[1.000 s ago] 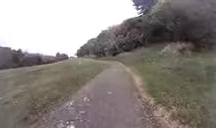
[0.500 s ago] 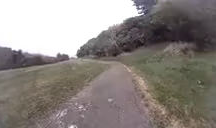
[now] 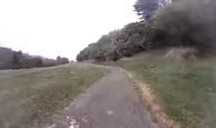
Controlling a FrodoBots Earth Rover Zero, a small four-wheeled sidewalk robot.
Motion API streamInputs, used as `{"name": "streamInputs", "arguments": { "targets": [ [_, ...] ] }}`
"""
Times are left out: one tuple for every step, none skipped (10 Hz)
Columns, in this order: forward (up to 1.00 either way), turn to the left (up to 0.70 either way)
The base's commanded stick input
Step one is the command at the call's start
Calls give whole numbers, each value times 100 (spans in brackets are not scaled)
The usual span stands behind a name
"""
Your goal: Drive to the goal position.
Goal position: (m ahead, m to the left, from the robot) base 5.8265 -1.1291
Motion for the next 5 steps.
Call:
{"name": "streamInputs", "arguments": {
  "targets": [
    [60, -6],
    [60, -15],
    [60, -15],
    [60, -15],
    [60, -15]
  ]
}}
